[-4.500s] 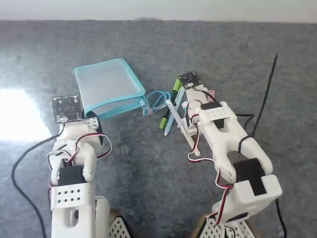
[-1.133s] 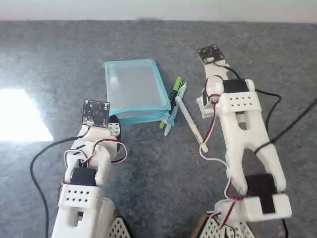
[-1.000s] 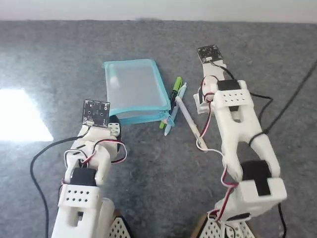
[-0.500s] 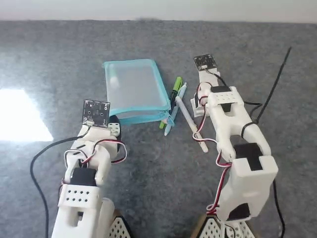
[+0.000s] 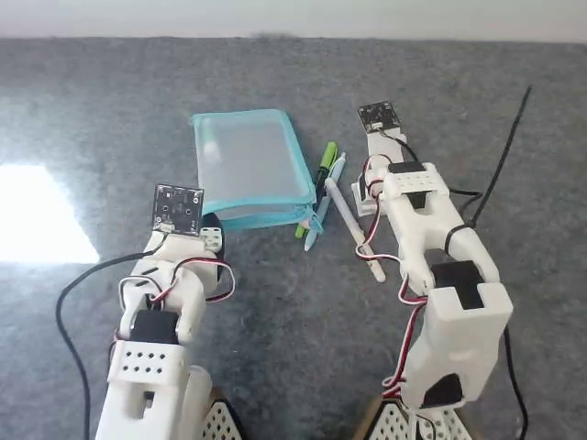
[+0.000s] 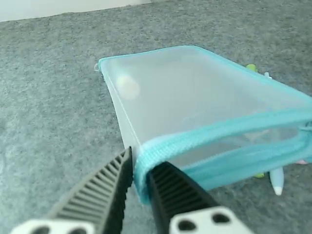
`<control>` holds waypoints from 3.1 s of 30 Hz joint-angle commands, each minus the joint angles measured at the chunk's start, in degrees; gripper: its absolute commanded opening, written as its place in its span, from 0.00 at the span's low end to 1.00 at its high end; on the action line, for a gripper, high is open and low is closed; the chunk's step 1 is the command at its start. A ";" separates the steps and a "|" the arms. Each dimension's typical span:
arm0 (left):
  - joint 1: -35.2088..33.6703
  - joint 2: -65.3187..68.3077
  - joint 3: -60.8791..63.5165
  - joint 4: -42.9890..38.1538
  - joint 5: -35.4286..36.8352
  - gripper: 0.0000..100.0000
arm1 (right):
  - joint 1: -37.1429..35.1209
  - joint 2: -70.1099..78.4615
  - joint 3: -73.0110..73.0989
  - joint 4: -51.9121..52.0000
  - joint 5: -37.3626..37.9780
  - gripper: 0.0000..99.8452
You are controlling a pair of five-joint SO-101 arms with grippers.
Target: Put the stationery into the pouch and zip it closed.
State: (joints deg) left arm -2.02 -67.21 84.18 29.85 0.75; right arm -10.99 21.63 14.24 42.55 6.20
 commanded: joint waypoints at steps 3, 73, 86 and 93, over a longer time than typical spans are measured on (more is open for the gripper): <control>-0.44 -0.18 -0.22 -0.70 -0.35 0.01 | 0.31 -0.04 -1.85 -0.92 -0.09 0.19; 0.00 -0.18 0.31 -2.20 -0.44 0.01 | -27.82 -8.13 -31.74 34.68 -6.42 0.01; 0.09 -0.18 0.31 -2.29 -0.44 0.01 | -27.30 -4.62 -38.59 35.56 -6.95 0.31; 0.09 -0.09 0.31 -2.29 -0.44 0.01 | -26.95 -4.62 -47.30 40.13 -3.69 0.34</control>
State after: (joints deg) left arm -1.76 -67.21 84.70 28.18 1.01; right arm -39.91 17.93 -26.02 80.62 1.19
